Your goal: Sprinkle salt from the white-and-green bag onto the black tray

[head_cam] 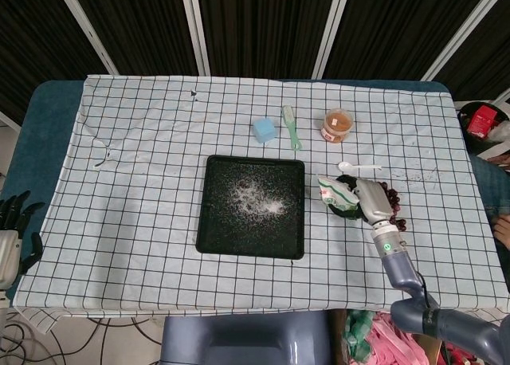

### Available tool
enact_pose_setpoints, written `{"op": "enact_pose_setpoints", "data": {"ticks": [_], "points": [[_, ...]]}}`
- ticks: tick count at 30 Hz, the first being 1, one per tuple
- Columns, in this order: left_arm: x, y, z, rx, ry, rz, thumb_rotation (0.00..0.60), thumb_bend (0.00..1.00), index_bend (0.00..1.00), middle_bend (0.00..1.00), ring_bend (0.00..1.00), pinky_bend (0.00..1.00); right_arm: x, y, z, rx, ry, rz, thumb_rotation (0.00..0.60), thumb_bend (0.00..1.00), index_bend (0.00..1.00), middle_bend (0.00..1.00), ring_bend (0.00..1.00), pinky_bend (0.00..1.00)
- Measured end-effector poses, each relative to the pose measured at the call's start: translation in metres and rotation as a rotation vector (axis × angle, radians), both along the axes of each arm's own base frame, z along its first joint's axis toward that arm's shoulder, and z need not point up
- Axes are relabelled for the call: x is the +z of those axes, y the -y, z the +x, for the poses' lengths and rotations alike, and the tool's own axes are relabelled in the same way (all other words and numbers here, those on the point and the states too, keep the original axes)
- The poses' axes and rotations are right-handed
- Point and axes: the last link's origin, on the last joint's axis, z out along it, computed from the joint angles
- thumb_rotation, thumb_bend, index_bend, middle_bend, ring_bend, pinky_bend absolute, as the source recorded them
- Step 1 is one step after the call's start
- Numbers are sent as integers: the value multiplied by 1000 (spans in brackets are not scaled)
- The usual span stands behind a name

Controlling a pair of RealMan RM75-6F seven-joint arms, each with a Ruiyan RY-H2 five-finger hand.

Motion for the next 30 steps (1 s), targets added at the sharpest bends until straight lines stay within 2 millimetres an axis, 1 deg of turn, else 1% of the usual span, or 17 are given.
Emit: {"op": "enact_pose_setpoints", "data": {"ticks": [3, 10, 17, 20, 23, 25, 30], "points": [[0, 0, 0, 2, -1, 0, 600, 662, 202, 38, 0, 0, -12, -1, -2, -6, -4, 13, 600, 353, 562, 404, 521, 561], [0, 0, -1, 5, -4, -1, 600, 662, 202, 38, 0, 0, -28, 0, -1, -21, 6, 19, 600, 347, 561, 402, 518, 561], [0, -1, -1, 7, -3, 1, 600, 662, 202, 38, 0, 0, -42, -1, 6, -39, 32, 20, 600, 323, 561, 377, 492, 561], [0, -1, -1, 7, -3, 0, 600, 662, 202, 38, 0, 0, -45, -1, 10, -42, 47, 17, 600, 309, 560, 344, 452, 543], [0, -1, -1, 7, -3, 0, 600, 662, 202, 38, 0, 0, -47, -2, 12, -42, 52, 21, 600, 271, 528, 287, 360, 493], [0, -1, -1, 8, -3, 0, 600, 662, 202, 38, 0, 0, -48, -3, 13, -45, 59, 29, 600, 231, 475, 245, 294, 464], [0, -1, -1, 7, -4, 1, 600, 662, 202, 38, 0, 0, -48, -5, 16, -51, 73, 48, 600, 166, 381, 192, 244, 435]]}}
